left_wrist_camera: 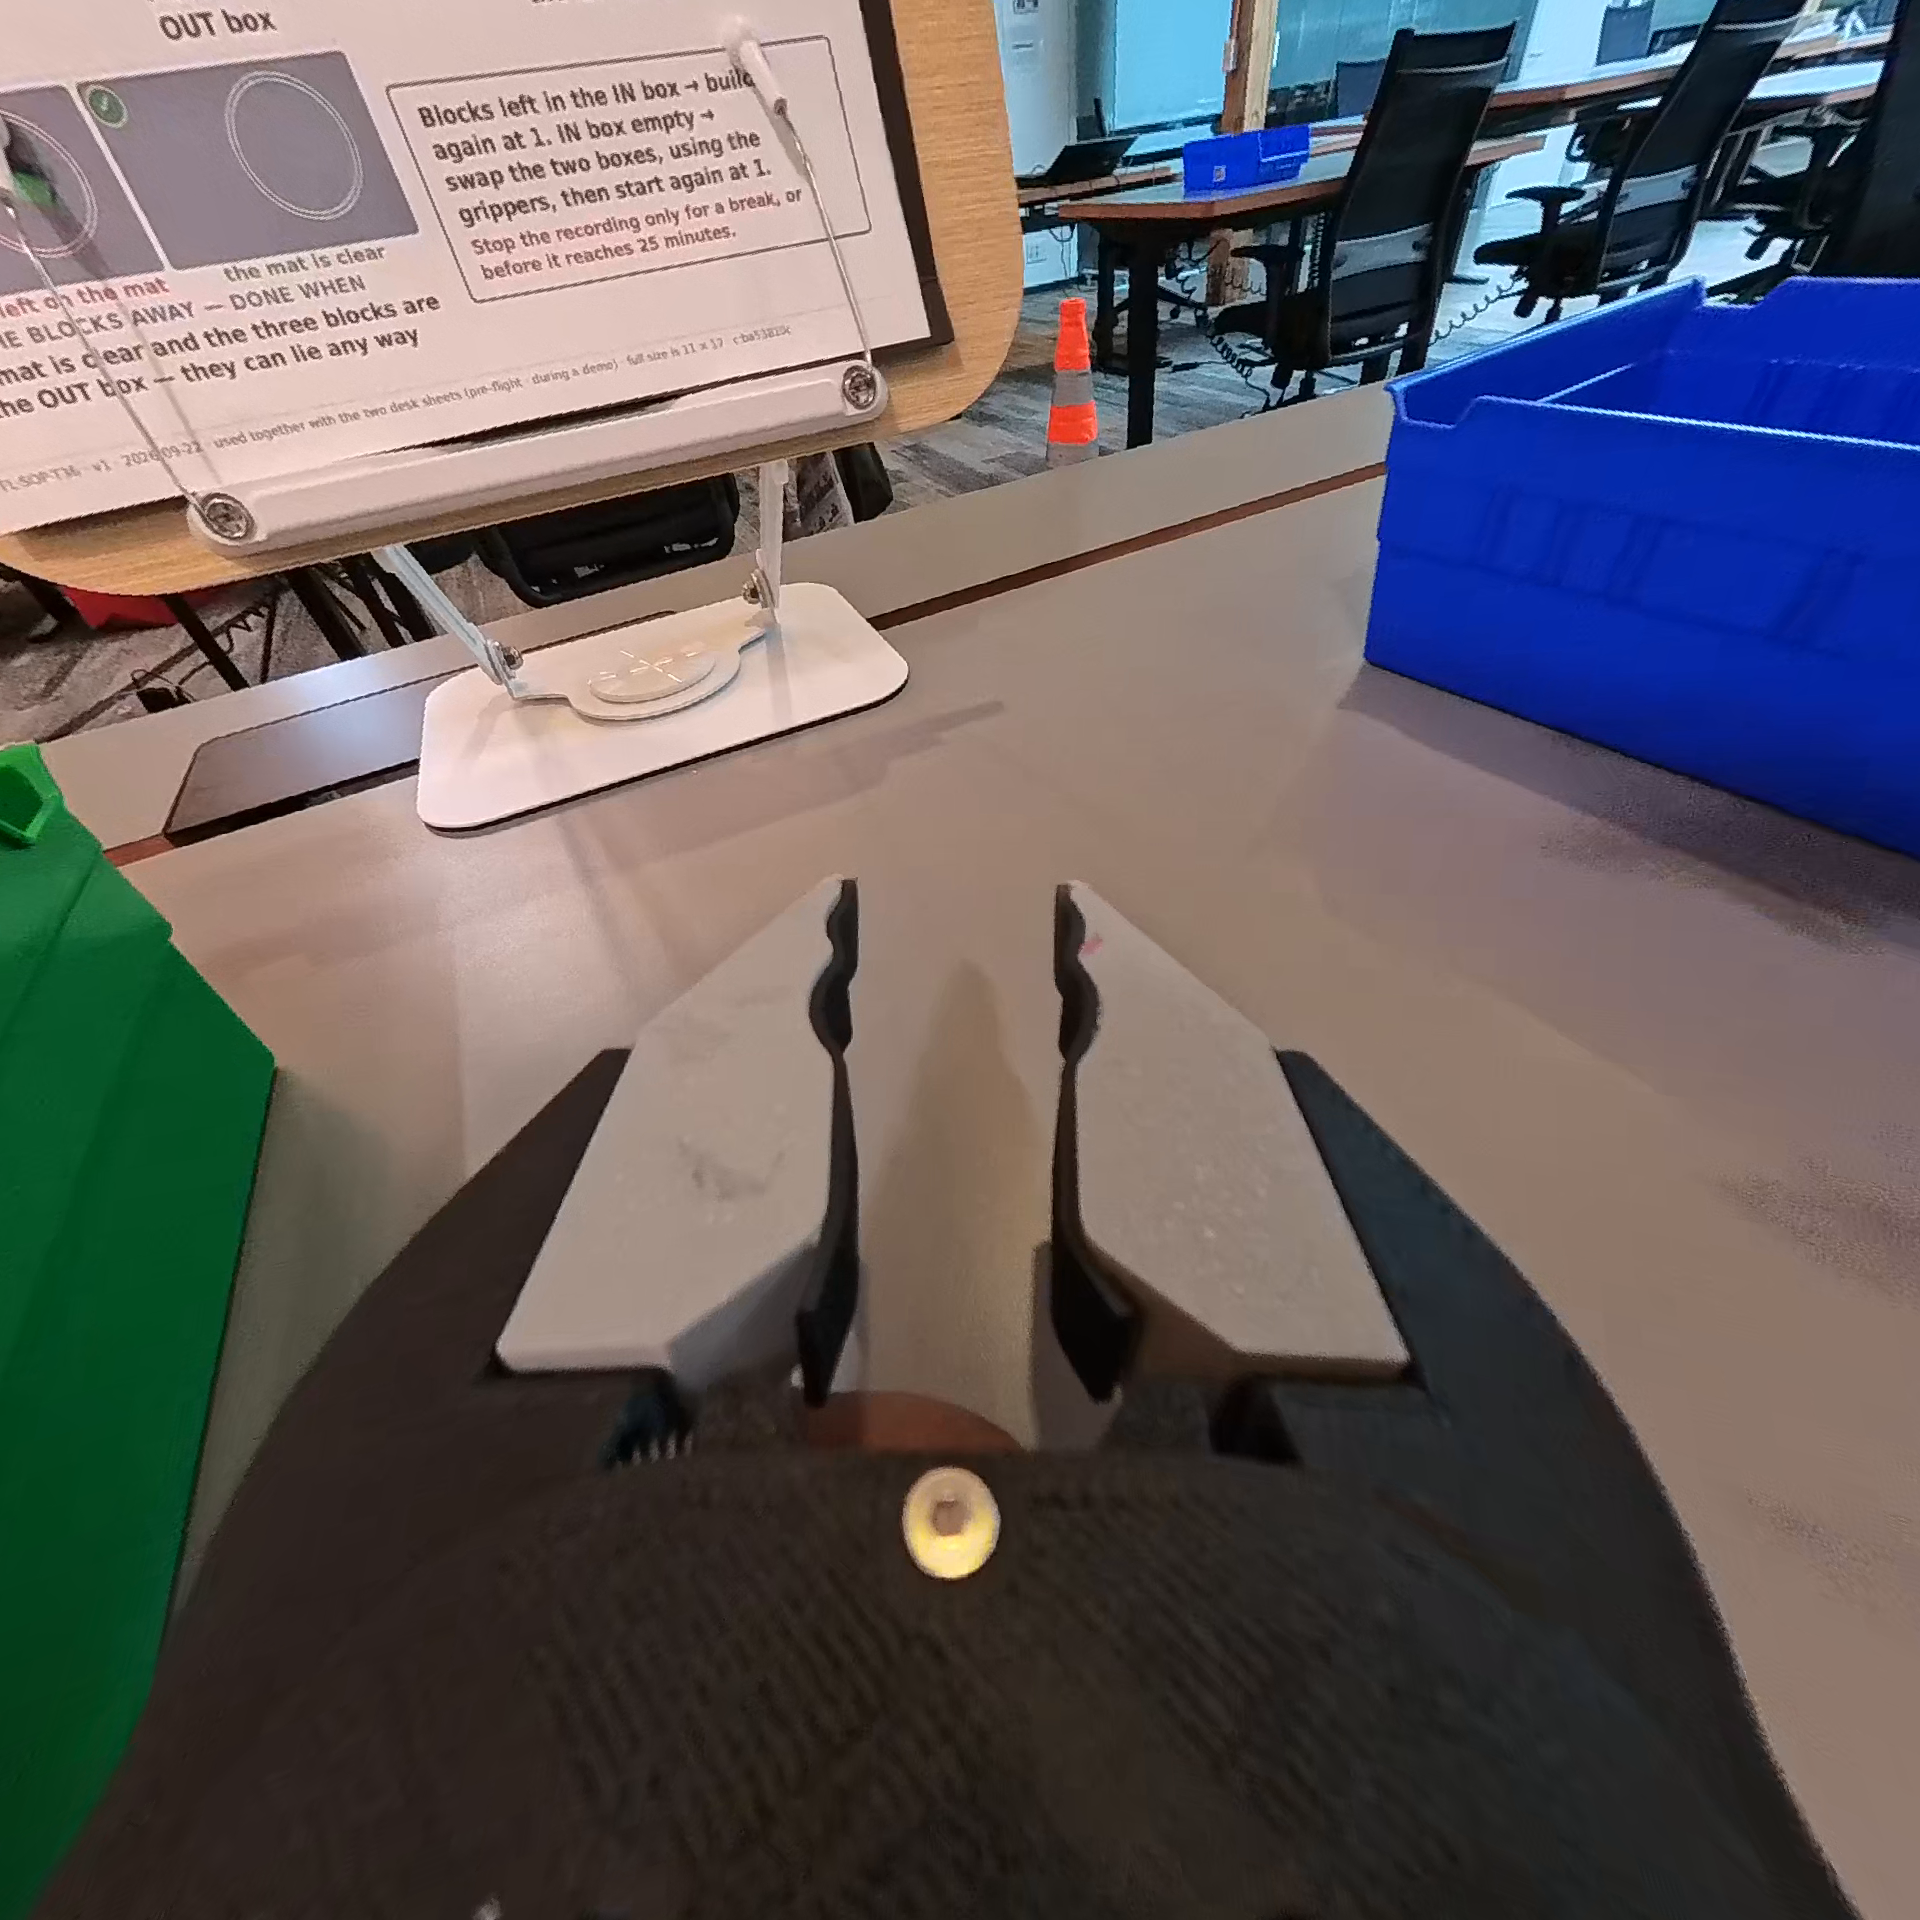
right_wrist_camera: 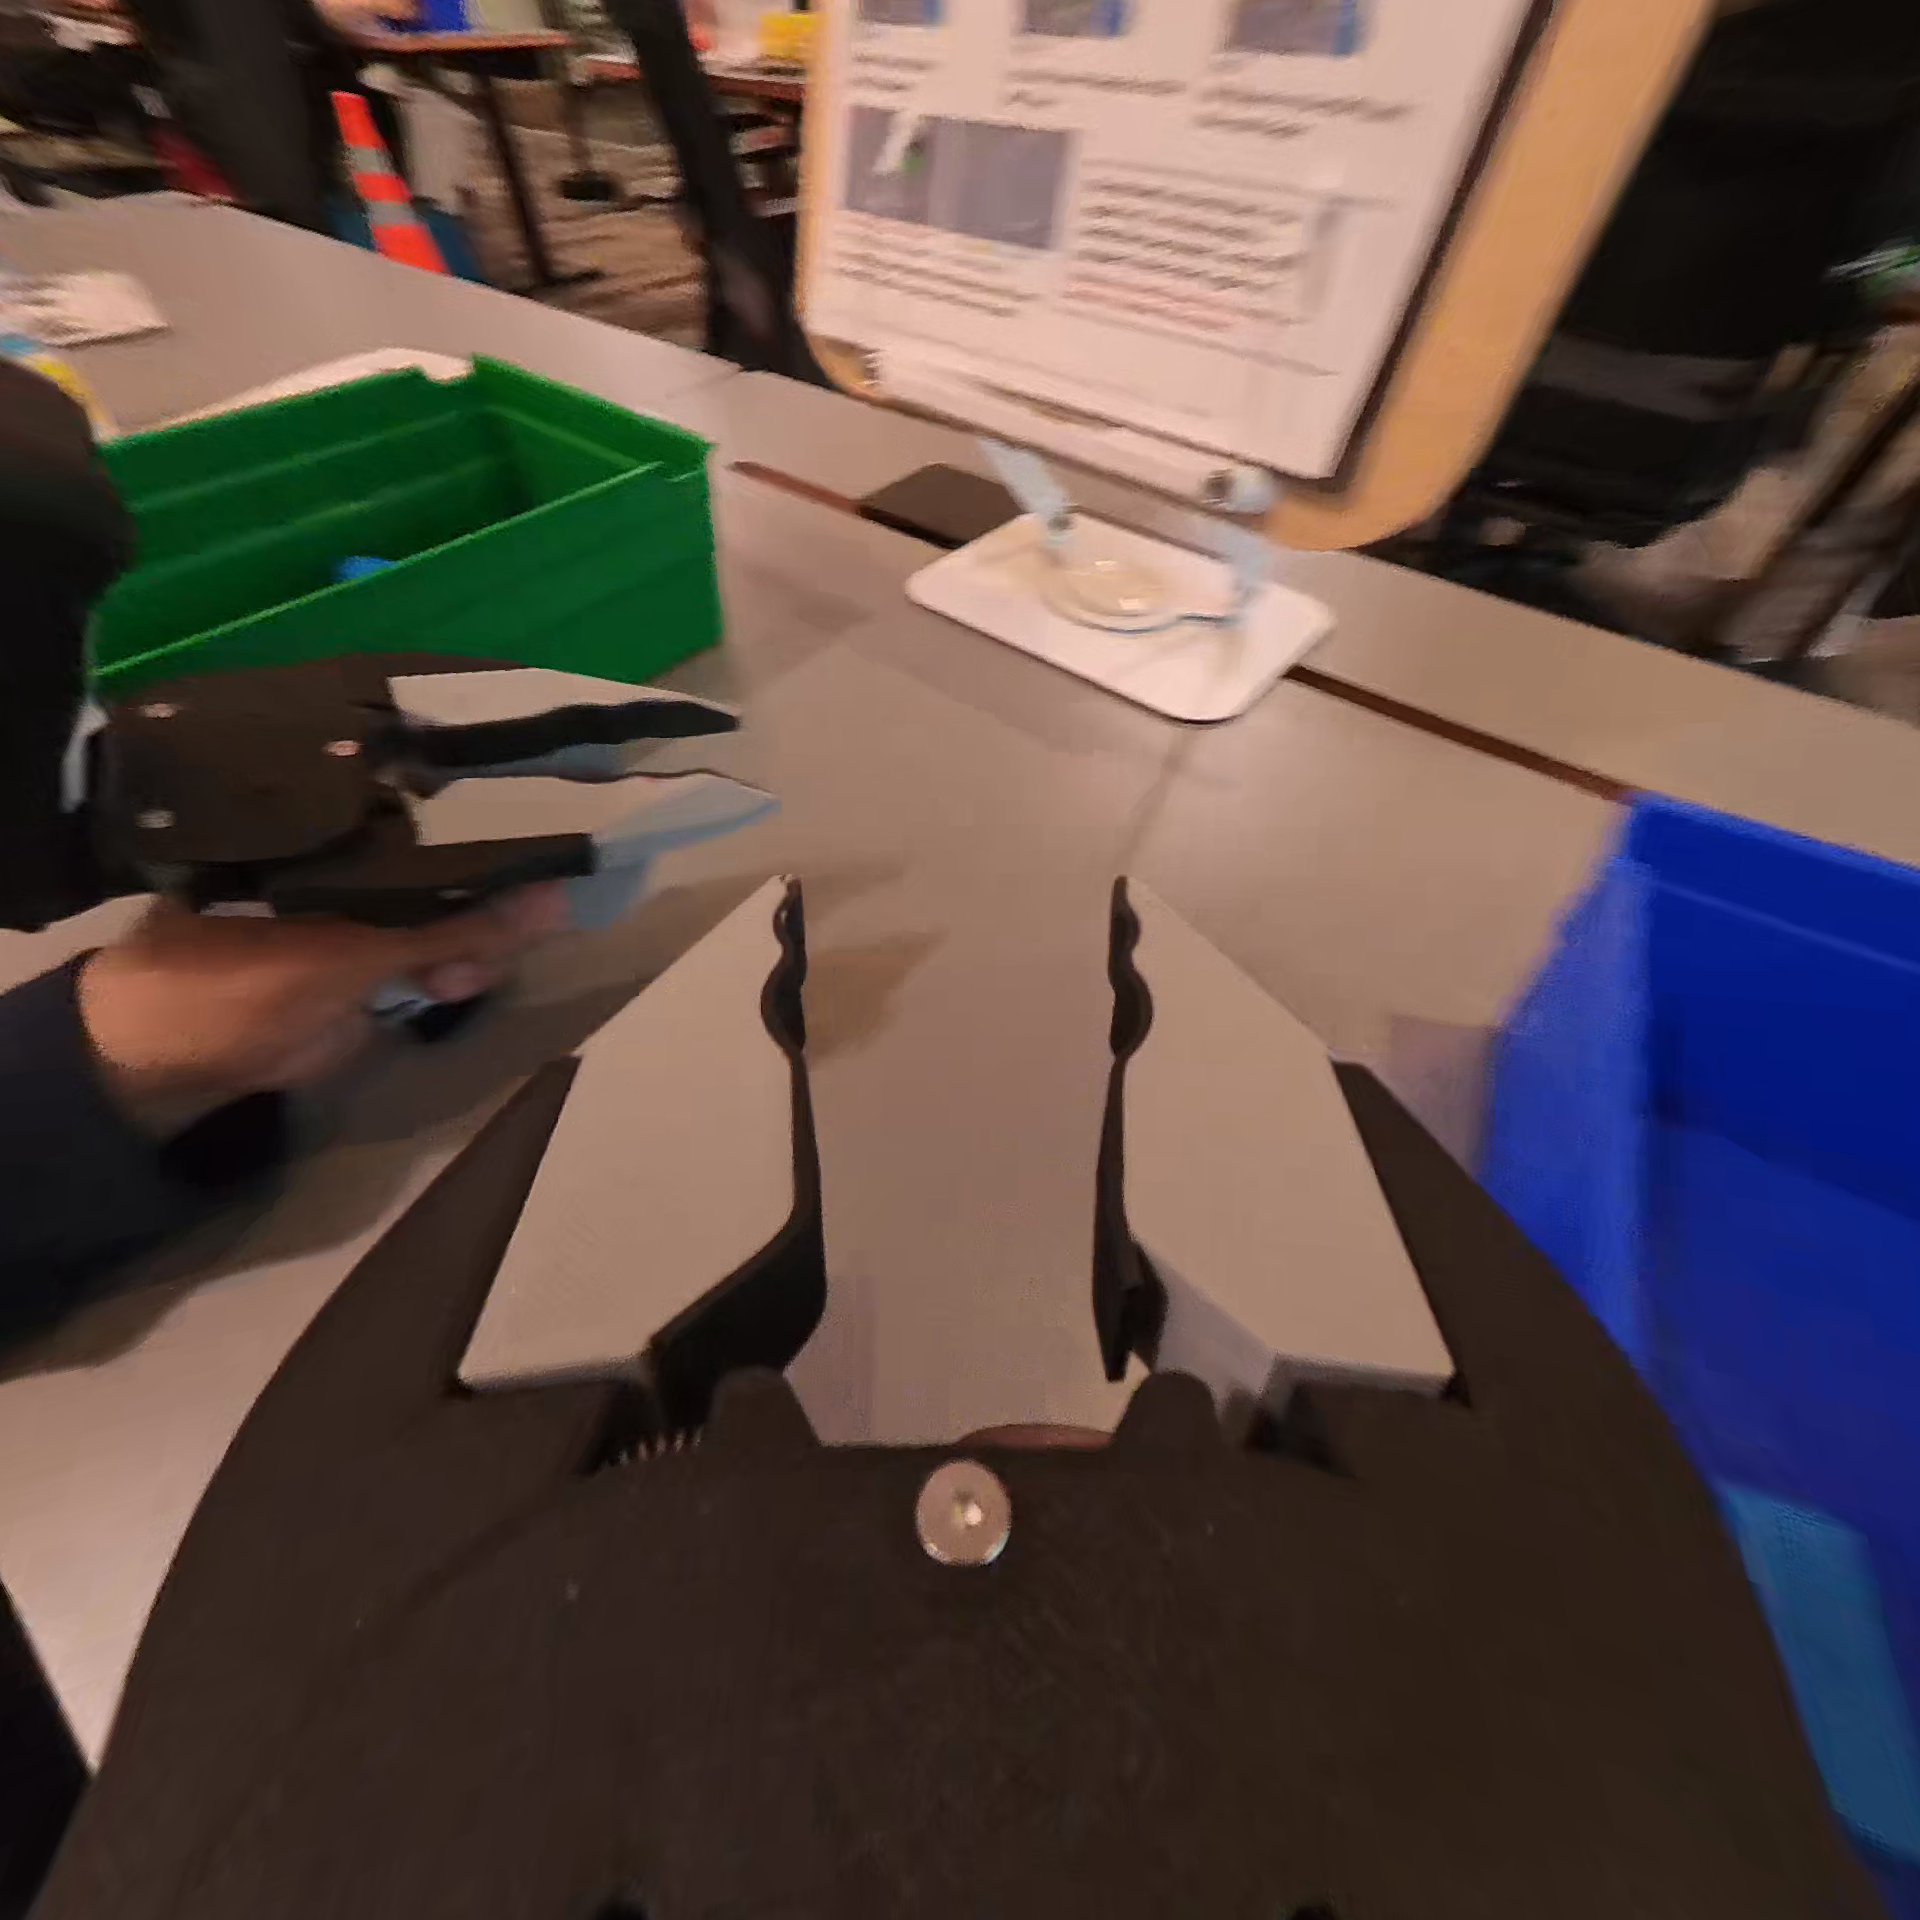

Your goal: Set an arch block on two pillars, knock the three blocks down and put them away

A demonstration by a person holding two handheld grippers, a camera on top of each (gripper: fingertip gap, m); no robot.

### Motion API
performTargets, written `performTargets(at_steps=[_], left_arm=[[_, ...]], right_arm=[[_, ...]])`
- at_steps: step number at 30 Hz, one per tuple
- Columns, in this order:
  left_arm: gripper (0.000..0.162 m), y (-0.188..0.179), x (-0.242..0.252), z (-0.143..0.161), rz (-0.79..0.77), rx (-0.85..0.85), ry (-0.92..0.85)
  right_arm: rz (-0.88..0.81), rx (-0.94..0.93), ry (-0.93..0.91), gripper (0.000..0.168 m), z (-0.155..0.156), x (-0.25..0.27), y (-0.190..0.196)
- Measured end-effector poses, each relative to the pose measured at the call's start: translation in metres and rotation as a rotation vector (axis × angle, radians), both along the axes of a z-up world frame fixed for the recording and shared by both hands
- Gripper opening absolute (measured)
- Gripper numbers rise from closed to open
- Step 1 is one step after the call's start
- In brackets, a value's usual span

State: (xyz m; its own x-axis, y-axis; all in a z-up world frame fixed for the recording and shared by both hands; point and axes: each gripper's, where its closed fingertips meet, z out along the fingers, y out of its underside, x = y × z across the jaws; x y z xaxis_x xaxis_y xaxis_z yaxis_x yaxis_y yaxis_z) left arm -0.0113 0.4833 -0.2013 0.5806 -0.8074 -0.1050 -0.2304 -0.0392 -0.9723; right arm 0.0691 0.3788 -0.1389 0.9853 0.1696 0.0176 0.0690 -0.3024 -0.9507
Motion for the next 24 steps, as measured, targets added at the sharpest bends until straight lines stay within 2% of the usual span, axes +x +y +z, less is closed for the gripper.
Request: performTargets(at_steps=[3, 5, 7, 8, 9, 12, 15, 19, 24], left_arm=[[0.035, 0.001, -0.001, 0.001, 0.004, 0.001, -0.003], [0.035, 0.001, -0.001, 0.0, 0.008, 0.006, 0.001], [0.035, 0.001, -0.001, 0.0, 0.008, 0.013, 0.006], [0.035, 0.001, -0.001, 0.0, 0.01, 0.016, 0.009], [0.035, 0.001, -0.001, 0.0, 0.01, 0.018, 0.011], [0.035, 0.001, 0.001, -0.001, 0.006, 0.023, 0.024], [0.036, -0.002, 0.004, -0.001, -0.001, 0.045, 0.04], [0.035, -0.006, 0.003, 0.002, -0.001, 0.073, 0.033], [0.037, -0.017, -0.001, -0.001, -0.041, -0.014, -0.011]], right_arm=[[0.065, 0.016, 0.003, 0.055, -0.026, -0.03, 0.034], [0.046, 0.064, -0.057, 0.053, -0.04, -0.029, 0.057], [-0.006, 0.109, -0.15, 0.041, -0.054, -0.017, 0.074], [-0.006, 0.075, -0.153, 0.042, -0.06, -0.016, 0.079], [0.019, 0.05, -0.127, 0.048, -0.061, -0.019, 0.08], [0.056, 0.081, -0.089, 0.049, -0.058, -0.027, 0.078], [0.045, 0.089, -0.168, 0.049, -0.058, -0.025, 0.076], [0.063, 0.074, -0.175, 0.049, -0.062, -0.028, 0.075], [0.069, 0.052, -0.182, 0.048, -0.069, -0.022, 0.074]])
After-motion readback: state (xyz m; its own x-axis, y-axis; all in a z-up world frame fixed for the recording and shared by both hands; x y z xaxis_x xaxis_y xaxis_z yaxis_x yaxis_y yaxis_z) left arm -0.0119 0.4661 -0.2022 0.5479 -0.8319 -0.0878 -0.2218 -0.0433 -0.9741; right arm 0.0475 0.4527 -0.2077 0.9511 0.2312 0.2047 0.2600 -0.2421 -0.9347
